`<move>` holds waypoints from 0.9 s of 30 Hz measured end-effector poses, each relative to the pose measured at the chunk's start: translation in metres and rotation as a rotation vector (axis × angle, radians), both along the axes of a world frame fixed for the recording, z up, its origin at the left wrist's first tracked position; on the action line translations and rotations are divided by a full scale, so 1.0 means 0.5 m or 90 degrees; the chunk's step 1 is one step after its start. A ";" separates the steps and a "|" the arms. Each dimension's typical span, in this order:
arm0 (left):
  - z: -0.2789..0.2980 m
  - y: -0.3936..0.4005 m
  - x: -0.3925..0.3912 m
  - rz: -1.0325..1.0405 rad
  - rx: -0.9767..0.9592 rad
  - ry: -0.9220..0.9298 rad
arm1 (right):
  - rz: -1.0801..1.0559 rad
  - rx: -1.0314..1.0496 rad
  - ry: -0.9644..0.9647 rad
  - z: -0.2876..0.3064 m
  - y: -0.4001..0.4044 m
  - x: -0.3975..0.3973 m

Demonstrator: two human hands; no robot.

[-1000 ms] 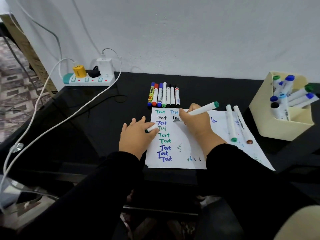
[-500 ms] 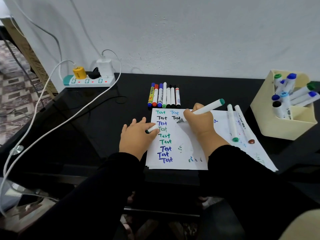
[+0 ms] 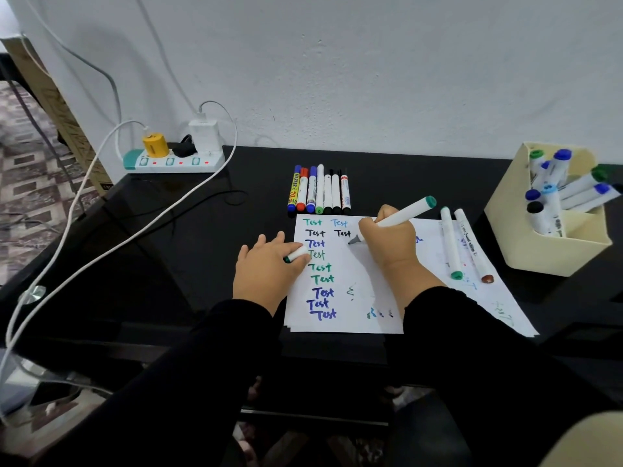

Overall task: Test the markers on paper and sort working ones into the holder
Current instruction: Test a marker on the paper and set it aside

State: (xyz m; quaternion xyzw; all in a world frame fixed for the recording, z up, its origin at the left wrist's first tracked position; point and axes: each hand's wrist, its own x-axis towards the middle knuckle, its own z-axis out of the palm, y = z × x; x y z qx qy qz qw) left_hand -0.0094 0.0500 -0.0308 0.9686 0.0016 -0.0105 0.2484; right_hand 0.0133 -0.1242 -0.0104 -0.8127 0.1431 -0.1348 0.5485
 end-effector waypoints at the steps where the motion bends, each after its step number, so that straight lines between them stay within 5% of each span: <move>1: 0.000 0.000 0.000 0.000 0.004 0.001 | 0.002 0.006 -0.003 0.000 -0.001 -0.001; 16: -0.001 0.000 0.004 0.001 0.026 0.011 | -0.017 0.024 -0.012 -0.008 -0.004 0.005; 27: 0.011 0.003 -0.009 -0.010 -0.060 -0.011 | 0.031 0.214 0.105 0.038 -0.032 0.012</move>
